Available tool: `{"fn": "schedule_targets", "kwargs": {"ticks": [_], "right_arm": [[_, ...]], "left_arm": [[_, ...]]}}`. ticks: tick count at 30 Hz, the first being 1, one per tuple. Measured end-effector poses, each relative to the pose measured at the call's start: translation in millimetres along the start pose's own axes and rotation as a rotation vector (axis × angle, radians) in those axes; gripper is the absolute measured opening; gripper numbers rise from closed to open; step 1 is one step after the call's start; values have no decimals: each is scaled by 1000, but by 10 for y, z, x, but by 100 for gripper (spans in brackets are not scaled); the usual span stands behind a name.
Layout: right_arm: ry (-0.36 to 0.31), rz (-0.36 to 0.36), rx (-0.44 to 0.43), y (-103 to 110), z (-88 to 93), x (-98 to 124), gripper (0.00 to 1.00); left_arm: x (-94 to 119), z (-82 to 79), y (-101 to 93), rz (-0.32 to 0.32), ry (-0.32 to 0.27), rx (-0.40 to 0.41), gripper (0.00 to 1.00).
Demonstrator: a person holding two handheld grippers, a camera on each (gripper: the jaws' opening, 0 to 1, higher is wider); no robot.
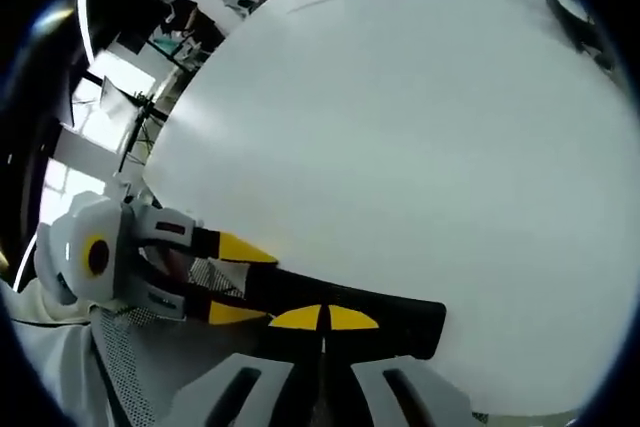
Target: Press the specified remote control buttons in sequence, fully releasing each button before pressing the next.
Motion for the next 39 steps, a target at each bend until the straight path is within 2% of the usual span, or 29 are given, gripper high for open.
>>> {"fn": "schedule_targets", "kwargs": {"ticks": [4,17,21,24,28,32,39], "right_arm": [[-3,-7,-32,-31,-3,-7,0],[-5,-11,-46,-34,-11,-1,0],[0,-16,-80,-37,-17,6,0],[35,-26,-95,-21,15,9,0],[43,-29,-86,-6,27,10,0],[68,2,-95,-32,44,19,0],[69,13,-95,-33,48,15,0]], "left_arm": [[0,2,0,0,1,0,24],[-13,2,7,-3,-1,2,24],[-12,3,11,-3,-2,2,24],[-11,6,11,-4,-2,3,24],[-12,9,13,-4,-4,4,24],[-12,10,14,-3,-4,3,24],[-9,10,17,-2,-5,3,24]]}}
Point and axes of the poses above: the point that each gripper's makers call its tool centre point, and the gripper's own axes: x roughly backward along the fingers, y roughly to its left, z roughly out of its underside, the point moved 9 cm from there along x, roughly backward along the fingers, and after that the axes turned 13 degrees about -y, right-handed, at the moved point
